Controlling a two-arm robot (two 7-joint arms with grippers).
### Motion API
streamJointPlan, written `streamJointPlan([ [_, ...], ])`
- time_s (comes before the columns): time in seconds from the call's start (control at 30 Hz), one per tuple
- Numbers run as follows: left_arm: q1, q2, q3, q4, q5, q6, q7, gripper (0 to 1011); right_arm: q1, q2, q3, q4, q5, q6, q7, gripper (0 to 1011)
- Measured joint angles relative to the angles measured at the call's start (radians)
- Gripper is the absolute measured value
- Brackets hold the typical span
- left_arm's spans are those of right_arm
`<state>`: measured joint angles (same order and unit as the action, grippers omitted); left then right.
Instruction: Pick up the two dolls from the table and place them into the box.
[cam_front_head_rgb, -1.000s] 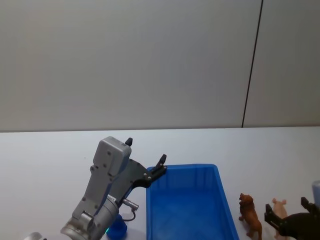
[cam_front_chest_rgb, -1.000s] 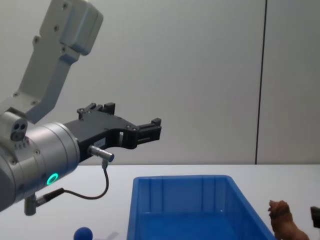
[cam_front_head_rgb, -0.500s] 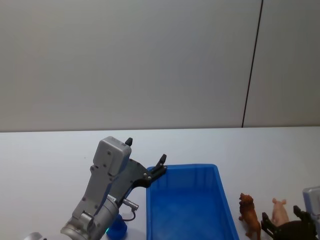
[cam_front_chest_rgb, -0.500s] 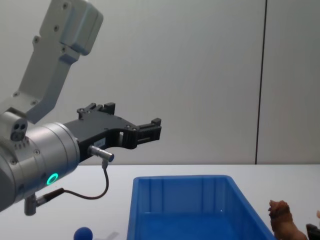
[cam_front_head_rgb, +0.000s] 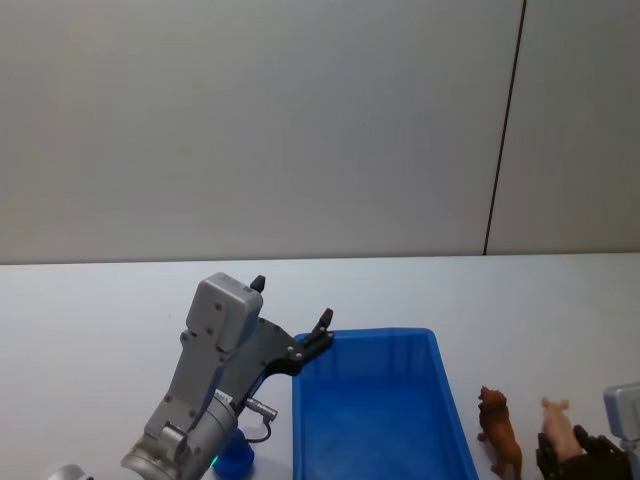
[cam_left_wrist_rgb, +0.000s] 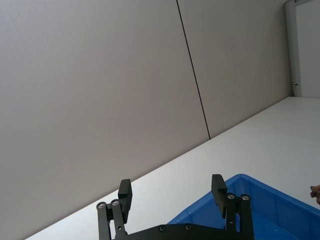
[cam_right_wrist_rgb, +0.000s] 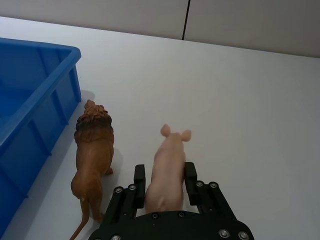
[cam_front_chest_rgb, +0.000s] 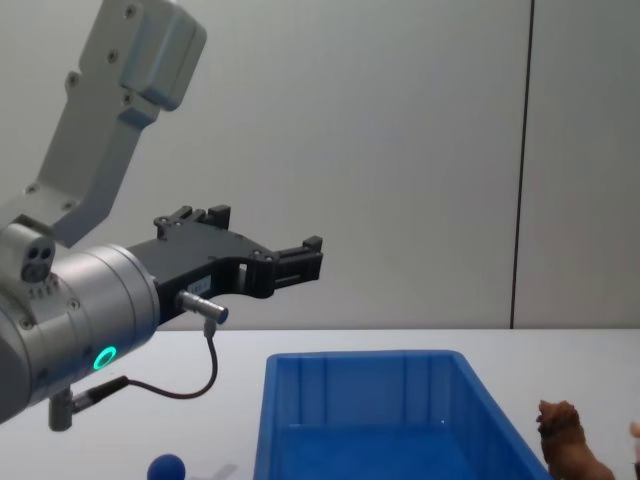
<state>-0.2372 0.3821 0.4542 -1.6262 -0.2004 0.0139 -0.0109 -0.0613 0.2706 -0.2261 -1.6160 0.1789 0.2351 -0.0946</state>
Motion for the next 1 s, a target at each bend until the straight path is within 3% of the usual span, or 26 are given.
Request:
streamJointPlan([
  [0.13,0.000,0.000,0.000,0.000,0.000,0.000,0.000,1004,-0.005,0.000,0.003,-0.011,-0.001,-0.001,-0.004,373],
  [0.47,0.000,0.000,0.000,0.000,0.000,0.000,0.000,1003,-0.016,0.006,0.010,-0.054,-0.015,-0.044,0.002,361],
  [0.9,0.000,0.000,0.000,0.000,0.000,0.000,0.000,1003,0.000,0.012,0.014,-0.103,-0.026,-0.123,0.106,361],
  [1.0,0.000,0.000,0.000,0.000,0.000,0.000,0.000,1003,0.011,0.009,0.011,-0.109,-0.026,-0.139,0.153,361],
])
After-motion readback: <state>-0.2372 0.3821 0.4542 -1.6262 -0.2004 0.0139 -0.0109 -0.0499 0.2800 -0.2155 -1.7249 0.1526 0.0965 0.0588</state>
